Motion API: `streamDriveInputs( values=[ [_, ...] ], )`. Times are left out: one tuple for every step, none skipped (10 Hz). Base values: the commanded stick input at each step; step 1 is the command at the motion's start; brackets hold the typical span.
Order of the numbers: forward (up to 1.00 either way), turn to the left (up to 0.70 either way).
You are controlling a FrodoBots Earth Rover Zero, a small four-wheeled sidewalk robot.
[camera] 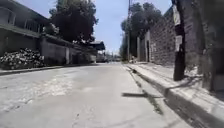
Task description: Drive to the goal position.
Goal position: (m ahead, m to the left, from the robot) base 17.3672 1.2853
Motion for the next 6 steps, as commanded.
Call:
streamDriveInputs(
  values=[
    [1.00, 0.00],
    [1.00, 0.00],
    [1.00, 0.00],
    [1.00, 0.00],
    [1.00, 0.00],
    [1.00, 0.00]
  ],
)
